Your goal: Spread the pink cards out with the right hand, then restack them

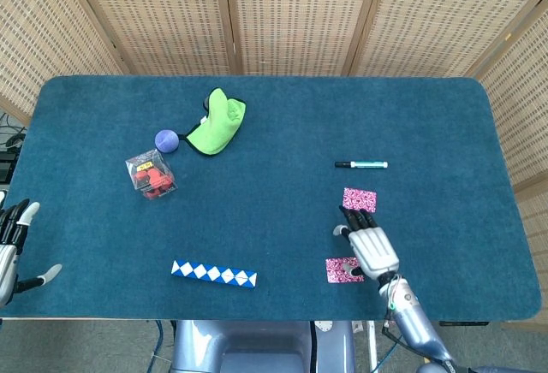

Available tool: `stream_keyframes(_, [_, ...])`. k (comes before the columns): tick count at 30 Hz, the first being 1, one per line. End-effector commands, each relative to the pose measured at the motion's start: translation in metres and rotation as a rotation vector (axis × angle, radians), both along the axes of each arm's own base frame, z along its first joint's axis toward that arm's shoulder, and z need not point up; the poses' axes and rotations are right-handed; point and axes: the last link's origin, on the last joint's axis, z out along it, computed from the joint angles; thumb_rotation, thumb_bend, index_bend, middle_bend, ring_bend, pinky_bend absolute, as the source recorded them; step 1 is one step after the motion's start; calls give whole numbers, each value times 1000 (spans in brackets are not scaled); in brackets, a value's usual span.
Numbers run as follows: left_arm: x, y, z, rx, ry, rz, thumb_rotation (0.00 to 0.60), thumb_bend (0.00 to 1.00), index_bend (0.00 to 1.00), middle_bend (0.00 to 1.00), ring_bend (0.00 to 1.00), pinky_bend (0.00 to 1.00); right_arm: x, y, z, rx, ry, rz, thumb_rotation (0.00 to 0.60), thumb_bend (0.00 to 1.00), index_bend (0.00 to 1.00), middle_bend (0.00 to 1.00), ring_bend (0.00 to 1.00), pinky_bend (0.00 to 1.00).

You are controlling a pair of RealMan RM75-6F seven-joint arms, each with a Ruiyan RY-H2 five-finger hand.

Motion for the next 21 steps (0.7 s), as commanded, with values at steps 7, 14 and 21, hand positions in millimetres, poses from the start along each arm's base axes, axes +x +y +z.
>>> stream_keyframes(7, [0,1,0,0,-1,4,600,0,0,0,0,0,-7,-71,6,-108,9,-129,600,260,282,0,0,0])
stream_keyframes(14, [1,2,-1,2,0,9,600,0,0,0,0,0,-22,-102,-7,-109,17,-249,600,260,282,0,0,0])
stream_keyframes(21, [1,2,0,2,-2,11,600,0,0,0,0,0,-29,-113,-17,-105,46,-270,600,260,282,0,0,0])
